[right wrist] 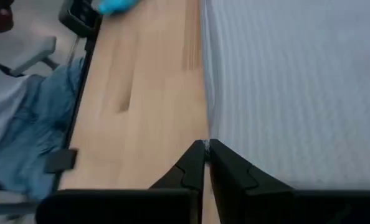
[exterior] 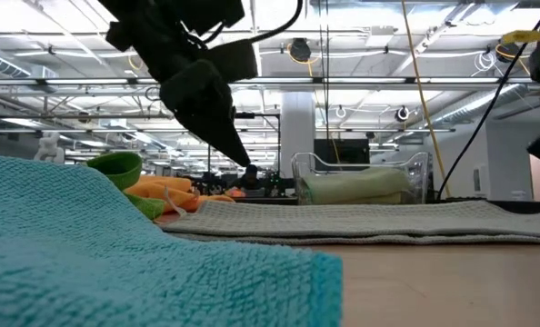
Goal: Fold microfiber towels
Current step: Fold the gray microfiber towel
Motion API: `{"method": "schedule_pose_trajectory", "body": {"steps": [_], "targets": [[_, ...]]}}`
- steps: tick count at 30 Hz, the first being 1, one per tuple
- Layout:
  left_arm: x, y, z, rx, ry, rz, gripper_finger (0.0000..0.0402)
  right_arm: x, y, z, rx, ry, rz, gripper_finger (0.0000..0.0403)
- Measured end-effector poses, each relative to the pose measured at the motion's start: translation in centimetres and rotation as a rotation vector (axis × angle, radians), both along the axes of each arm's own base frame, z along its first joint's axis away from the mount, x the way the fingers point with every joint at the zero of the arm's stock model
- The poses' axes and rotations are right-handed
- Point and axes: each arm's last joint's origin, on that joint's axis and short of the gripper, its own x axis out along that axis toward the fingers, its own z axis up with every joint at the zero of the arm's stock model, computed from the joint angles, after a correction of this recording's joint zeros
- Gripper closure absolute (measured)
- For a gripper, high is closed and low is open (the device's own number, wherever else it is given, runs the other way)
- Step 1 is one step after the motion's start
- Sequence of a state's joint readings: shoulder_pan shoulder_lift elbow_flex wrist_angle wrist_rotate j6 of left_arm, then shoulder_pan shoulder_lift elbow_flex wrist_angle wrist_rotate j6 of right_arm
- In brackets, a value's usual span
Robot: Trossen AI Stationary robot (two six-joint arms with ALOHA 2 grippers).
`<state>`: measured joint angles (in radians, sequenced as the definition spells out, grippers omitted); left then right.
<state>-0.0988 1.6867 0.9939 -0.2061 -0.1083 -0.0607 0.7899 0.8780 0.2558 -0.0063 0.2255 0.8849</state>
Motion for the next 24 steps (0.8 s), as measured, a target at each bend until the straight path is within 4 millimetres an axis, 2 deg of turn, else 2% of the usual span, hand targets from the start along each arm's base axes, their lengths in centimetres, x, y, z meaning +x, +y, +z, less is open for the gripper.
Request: {"method": "schedule_pose_trajectory", "body": {"steps": [4, 11, 16, 21, 24], "targets": [[0.0, 0.6, 0.0, -0.025, 0.003, 0.001, 0.0291, -0.4, 0.1, -0.2, 0.078, 0.097, -0.002, 0.0360], [-0.4, 0.5, -0.3, -0.052, 0.057, 0.038, 0.0291, -1.0, -0.1, -0.2, 0.161, 0.212, 0.002, 0.0253], [-0.8, 0.7, -0.6, -0.052, 0.111, 0.068, 0.0291, -0.7, -0.4, 0.6, 0.137, 0.056, -0.085, 0.0212], [-1.1, 1.4, -1.4, -0.029, 0.087, 0.082, 0.0289, -0.2, -1.1, 0.8, -0.046, -0.125, -0.272, 0.0211], [-1.6, 2.0, -2.4, -0.029, 0.083, 0.093, 0.0276, 0.3, -1.0, 0.9, -0.139, -0.219, -0.315, 0.0217]]}}
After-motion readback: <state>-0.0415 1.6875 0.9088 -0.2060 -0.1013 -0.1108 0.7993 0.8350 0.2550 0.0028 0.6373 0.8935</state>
